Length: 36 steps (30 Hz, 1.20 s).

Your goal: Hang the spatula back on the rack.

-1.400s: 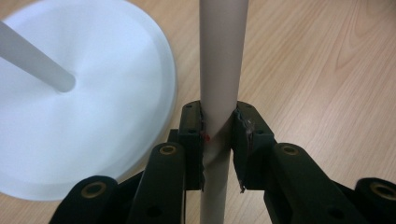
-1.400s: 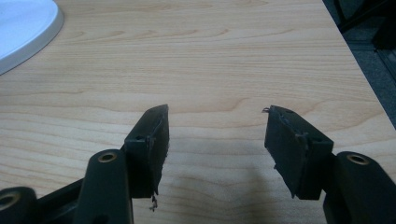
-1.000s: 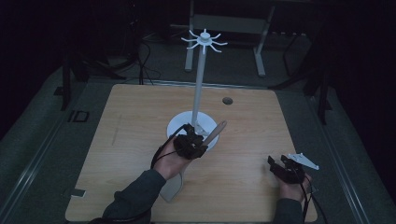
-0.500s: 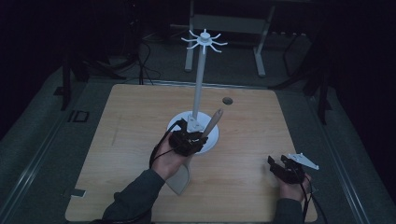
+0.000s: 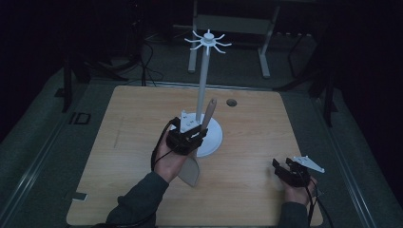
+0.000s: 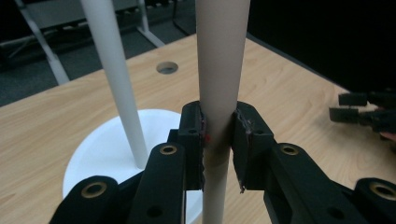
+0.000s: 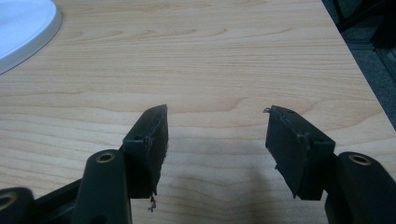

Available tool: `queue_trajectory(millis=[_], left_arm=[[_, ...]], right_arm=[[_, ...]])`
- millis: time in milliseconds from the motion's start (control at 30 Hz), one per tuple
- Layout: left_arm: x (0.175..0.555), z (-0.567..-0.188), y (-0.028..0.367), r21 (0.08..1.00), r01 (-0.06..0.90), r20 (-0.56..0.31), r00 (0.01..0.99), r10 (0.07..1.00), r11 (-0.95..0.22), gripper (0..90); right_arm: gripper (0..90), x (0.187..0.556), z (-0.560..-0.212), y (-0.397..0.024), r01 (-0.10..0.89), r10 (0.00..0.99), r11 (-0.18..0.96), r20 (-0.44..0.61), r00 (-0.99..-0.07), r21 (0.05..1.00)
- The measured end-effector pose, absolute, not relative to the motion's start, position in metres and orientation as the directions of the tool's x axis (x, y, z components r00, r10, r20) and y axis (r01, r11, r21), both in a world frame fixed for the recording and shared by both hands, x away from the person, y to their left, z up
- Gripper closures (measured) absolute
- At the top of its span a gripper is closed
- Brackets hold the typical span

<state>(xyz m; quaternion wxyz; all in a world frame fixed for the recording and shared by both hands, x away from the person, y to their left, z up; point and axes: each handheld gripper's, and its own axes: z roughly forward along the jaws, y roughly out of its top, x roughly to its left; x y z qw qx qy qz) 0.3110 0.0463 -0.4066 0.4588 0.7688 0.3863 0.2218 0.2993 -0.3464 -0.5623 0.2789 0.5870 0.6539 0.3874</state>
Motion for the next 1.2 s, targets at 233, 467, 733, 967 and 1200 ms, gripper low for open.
queue_trajectory(millis=[233, 467, 733, 967, 1200], left_arm=[[0.311, -0.401, 0.051, 0.895, 0.376, -0.021, 0.572, 0.82, -0.24, 75.2], [0.313, -0.396, 0.051, 0.903, 0.365, -0.02, 0.564, 0.826, -0.227, 75.2], [0.316, -0.387, 0.048, 0.91, 0.348, -0.009, 0.561, 0.828, -0.226, 75.2], [0.317, -0.378, 0.046, 0.923, 0.324, -0.005, 0.548, 0.836, -0.207, 75.2], [0.318, -0.367, 0.044, 0.934, 0.3, 0.0, 0.541, 0.841, -0.193, 75.2]], right_arm=[[38.7, 0.299, -0.562, -0.347, 0.551, 0.984, 0.012, 0.089, -0.156, 0.834], [38.6, 0.299, -0.562, -0.347, 0.551, 0.984, 0.012, 0.089, -0.155, 0.834], [38.0, 0.3, -0.562, -0.347, 0.554, 0.984, 0.009, 0.091, -0.153, 0.832], [38.0, 0.3, -0.562, -0.347, 0.554, 0.984, 0.009, 0.091, -0.152, 0.832], [37.9, 0.3, -0.562, -0.347, 0.555, 0.984, 0.009, 0.092, -0.154, 0.832]])
